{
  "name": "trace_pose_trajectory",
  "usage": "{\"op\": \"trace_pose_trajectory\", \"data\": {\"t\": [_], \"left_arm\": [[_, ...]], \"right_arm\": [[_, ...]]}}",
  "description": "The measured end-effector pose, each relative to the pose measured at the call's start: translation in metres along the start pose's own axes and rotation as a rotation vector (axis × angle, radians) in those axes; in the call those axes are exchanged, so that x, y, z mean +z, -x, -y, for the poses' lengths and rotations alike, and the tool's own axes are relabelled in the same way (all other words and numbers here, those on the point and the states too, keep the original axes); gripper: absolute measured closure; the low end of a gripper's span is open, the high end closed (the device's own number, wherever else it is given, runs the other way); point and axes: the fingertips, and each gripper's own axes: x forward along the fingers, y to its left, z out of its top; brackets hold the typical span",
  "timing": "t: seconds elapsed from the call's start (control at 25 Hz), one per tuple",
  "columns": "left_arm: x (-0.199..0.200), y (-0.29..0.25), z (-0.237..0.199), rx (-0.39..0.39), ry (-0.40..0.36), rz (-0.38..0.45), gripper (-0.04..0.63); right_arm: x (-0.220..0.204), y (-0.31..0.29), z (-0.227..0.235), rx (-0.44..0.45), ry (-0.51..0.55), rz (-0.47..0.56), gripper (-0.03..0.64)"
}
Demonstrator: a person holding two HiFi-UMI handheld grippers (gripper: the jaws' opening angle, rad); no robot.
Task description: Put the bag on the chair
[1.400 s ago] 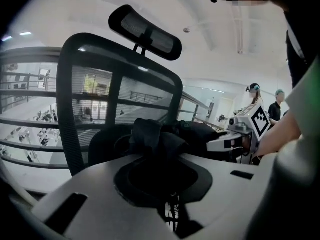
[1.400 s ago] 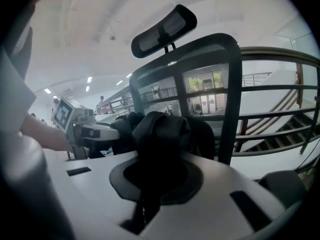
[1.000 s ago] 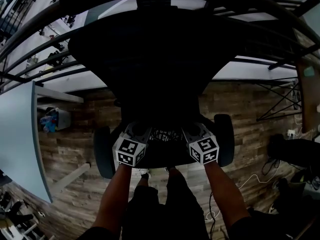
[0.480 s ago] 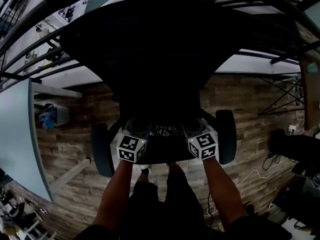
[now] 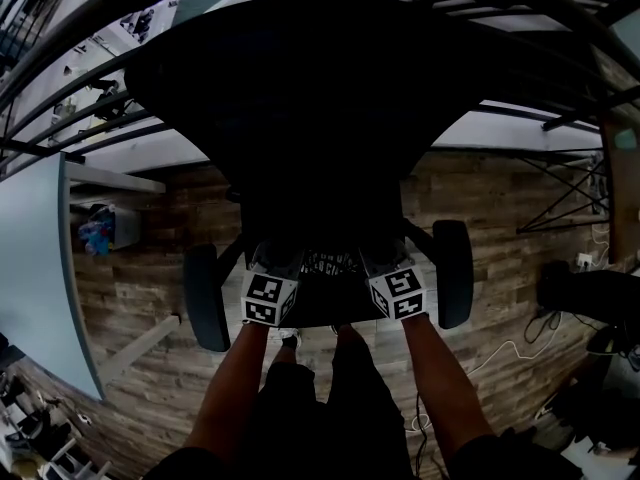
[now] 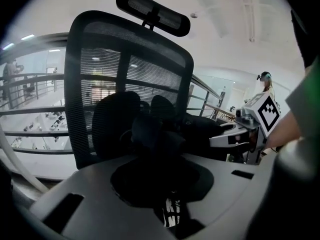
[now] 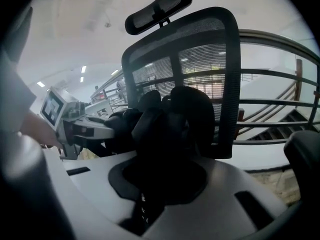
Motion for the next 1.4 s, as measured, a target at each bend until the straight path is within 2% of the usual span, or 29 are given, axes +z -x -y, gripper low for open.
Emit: {"op": "trace_pose_trajectory", "data": {"t": [0.04, 0.2, 0.36, 0.56, 0.72, 0.88, 1.08, 1.24, 1.32, 1.4], "left_arm": [[-0.003, 0.002, -0.003, 0.02, 0.004, -0.001, 0.525], [-0.013, 0.013, -0.011, 0.066, 0.042, 0.001, 0.46], [-0.018, 0.022, -0.015, 0.066, 0.037, -0.008, 0.425], [-0.012, 0.043, -0.008, 0.064, 0.029, -0.026, 0.411], [0.001, 0.061, 0.003, 0.053, 0.023, -0.004, 0.411], [0.032, 0.079, 0.017, 0.017, 0.023, 0.045, 0.411], [0.057, 0.11, 0.028, -0.017, 0.019, 0.06, 0.416], [0.079, 0.135, 0.03, -0.01, 0.02, 0.098, 0.473], [0.087, 0.145, 0.033, -0.009, 0.03, 0.114, 0.506], [0.09, 0.154, 0.036, -0.003, 0.037, 0.127, 0.542]], "right_arm": [[-0.002, -0.001, 0.0, -0.006, -0.007, -0.003, 0.58], [-0.007, -0.001, 0.005, -0.042, -0.015, 0.0, 0.488], [-0.007, 0.004, 0.004, -0.038, -0.009, -0.009, 0.452], [0.003, 0.024, -0.005, -0.042, 0.029, -0.016, 0.416], [0.024, 0.044, -0.014, -0.059, 0.039, 0.016, 0.416], [0.044, 0.062, -0.027, -0.06, 0.034, 0.044, 0.416], [0.066, 0.093, -0.048, -0.089, 0.025, 0.088, 0.416], [0.094, 0.114, -0.064, -0.109, 0.038, 0.148, 0.419], [0.104, 0.121, -0.07, -0.124, 0.039, 0.17, 0.45], [0.111, 0.126, -0.078, -0.144, 0.047, 0.186, 0.539]]}}
